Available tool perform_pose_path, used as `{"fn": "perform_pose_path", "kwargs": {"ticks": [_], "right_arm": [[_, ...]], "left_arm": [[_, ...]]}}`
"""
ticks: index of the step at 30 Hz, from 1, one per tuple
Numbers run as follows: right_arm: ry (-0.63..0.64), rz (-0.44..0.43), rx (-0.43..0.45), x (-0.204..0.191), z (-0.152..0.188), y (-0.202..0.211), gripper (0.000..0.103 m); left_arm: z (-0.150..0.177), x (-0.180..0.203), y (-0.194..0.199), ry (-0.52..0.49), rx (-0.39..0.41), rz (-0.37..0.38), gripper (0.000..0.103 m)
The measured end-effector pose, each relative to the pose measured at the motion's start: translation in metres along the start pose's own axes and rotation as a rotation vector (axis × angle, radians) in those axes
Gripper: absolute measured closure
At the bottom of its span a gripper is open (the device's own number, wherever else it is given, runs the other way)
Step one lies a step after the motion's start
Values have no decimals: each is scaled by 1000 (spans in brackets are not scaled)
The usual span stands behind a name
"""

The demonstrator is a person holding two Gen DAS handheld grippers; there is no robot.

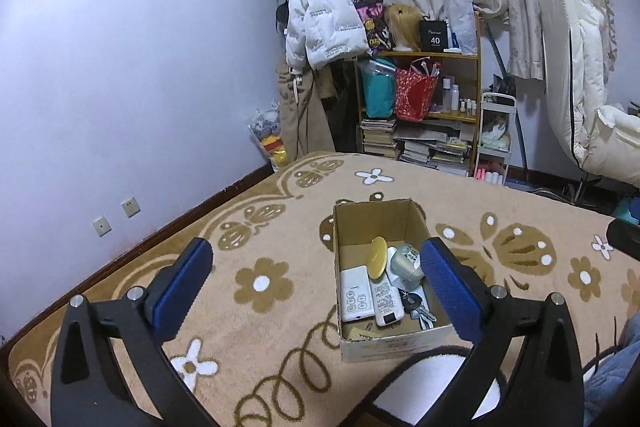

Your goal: Organize rigid objects

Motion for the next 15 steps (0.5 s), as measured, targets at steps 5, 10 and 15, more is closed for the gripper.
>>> {"fn": "perform_pose_path", "kwargs": {"ticks": [5, 10, 15], "right_arm": [[-72, -4, 36, 12, 16, 8, 0], [-146, -3, 70, 23, 28, 9, 0], [-151, 28, 19, 24, 37, 3, 0]], "left_arm": [[11, -3, 9, 19, -12, -13, 0], [19, -4, 11, 30, -41, -25, 0], [25, -3, 10, 28, -60, -29, 0]]}}
Point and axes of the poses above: each gripper's, at about its wrist camera, not at the fingertips, and y roughly against the way its jaws point, x to its right, z to its underside, the point moved 1 cm from there along -y, roughly the way its jaws point, and after that the axes turned 10 degrees about y, right-handed, at the moved point
